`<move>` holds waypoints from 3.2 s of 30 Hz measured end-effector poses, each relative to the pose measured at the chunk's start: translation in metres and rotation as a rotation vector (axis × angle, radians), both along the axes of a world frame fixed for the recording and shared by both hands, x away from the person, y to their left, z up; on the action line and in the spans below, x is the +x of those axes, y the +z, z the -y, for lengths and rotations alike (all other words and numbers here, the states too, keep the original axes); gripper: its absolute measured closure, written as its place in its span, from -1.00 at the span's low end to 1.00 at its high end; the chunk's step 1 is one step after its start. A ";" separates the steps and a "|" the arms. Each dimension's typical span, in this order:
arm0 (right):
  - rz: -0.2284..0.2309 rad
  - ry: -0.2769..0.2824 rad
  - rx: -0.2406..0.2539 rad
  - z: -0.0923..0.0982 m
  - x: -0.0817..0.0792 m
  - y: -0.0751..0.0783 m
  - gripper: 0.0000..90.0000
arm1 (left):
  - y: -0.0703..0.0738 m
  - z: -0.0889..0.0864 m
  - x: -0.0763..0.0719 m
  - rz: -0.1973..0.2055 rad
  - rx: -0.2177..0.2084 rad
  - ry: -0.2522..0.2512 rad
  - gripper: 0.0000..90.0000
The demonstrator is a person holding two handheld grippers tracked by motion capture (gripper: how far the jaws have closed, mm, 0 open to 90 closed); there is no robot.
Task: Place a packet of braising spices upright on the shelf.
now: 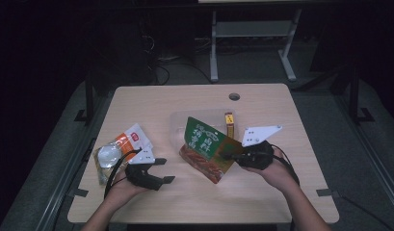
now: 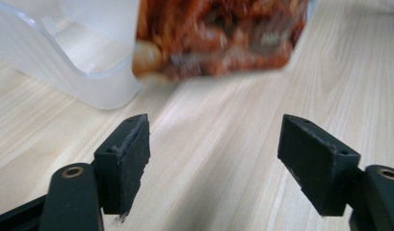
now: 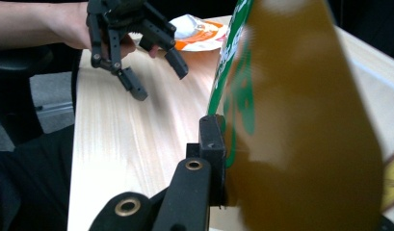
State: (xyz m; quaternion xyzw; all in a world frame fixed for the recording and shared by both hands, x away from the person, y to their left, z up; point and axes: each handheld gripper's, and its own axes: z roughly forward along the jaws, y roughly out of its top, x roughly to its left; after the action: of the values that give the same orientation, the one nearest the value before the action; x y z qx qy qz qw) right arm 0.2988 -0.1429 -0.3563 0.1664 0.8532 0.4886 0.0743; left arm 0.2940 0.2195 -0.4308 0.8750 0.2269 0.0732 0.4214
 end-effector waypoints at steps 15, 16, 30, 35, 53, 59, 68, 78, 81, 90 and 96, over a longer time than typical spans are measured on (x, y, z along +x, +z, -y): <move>0.048 -0.084 0.027 0.012 0.008 0.038 1.00 | -0.009 0.006 -0.002 -0.028 0.017 -0.015 -0.56; 0.049 -0.094 0.033 0.013 0.010 0.040 1.00 | -0.009 0.005 -0.002 -0.027 0.018 -0.015 -0.57; 0.050 -0.208 0.062 0.013 0.043 0.054 1.00 | -0.012 0.005 -0.001 -0.036 0.032 -0.022 -0.61; 0.053 -0.232 0.063 0.012 0.053 0.055 1.00 | -0.013 0.006 -0.001 -0.035 0.030 -0.023 -0.61; 0.040 -0.341 0.020 0.009 0.078 0.047 1.00 | -0.014 0.006 -0.001 -0.037 0.034 -0.022 -0.63; 0.035 -0.342 0.011 0.007 0.082 0.041 1.00 | -0.015 0.006 -0.001 -0.041 0.043 -0.028 -0.63; 0.005 -0.345 0.010 0.005 0.088 0.026 1.00 | -0.015 0.007 -0.001 -0.046 0.051 -0.031 -0.64; -0.015 -0.336 0.001 0.002 0.094 0.019 1.00 | -0.017 0.009 -0.002 -0.053 0.060 -0.039 -0.64; -0.022 -0.336 -0.001 0.001 0.096 0.017 1.00 | -0.018 0.010 -0.002 -0.056 0.063 -0.042 -0.64; -0.040 -0.334 -0.022 -0.004 0.101 0.010 0.99 | -0.020 0.013 -0.003 -0.058 0.080 -0.054 -0.66; -0.042 -0.339 -0.031 -0.007 0.102 0.008 0.98 | -0.023 0.013 -0.002 -0.068 0.097 -0.058 -0.66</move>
State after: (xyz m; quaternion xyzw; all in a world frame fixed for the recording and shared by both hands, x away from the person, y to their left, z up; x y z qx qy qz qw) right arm 0.4009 -0.1361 -0.3479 0.3168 0.8218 0.4523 0.1404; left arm 0.2923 0.2065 -0.4534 0.9025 0.2117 0.0419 0.3726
